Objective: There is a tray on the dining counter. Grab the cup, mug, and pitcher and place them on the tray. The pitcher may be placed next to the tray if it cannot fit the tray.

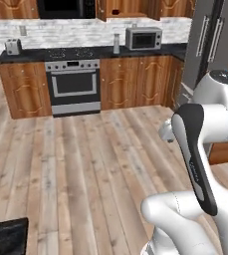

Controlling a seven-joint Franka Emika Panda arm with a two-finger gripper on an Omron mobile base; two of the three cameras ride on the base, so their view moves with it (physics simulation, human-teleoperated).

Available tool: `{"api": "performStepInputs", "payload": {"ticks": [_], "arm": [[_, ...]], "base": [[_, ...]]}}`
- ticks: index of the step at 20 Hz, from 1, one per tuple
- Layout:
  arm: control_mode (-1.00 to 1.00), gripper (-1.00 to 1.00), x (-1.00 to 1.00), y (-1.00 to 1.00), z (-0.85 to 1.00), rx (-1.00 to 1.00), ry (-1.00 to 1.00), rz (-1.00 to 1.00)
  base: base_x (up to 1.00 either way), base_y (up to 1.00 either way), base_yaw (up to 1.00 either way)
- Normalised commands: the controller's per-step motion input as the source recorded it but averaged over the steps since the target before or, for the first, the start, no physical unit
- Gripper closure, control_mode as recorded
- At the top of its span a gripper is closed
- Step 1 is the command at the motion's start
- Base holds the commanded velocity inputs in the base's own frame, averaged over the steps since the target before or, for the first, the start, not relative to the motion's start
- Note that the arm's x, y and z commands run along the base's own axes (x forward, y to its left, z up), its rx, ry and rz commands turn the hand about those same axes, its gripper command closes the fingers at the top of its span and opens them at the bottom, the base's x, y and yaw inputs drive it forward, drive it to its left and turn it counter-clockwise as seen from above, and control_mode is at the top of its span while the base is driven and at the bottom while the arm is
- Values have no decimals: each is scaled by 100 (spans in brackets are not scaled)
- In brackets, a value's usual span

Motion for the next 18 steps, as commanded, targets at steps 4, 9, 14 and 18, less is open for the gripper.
{"api": "performStepInputs", "payload": {"ticks": [4, 9, 14, 18], "arm": [[100, -100, 0, 0, 0, 0, 0, 0], [100, -100, 0, 0, 0, 0, 0, 0], [100, -100, 0, 0, 0, 0, 0, 0], [100, -100, 0, 0, 0, 0, 0, 0]], "base": [[100, 0, 0], [100, 0, 0], [100, 0, 0], [100, 0, 0]]}}
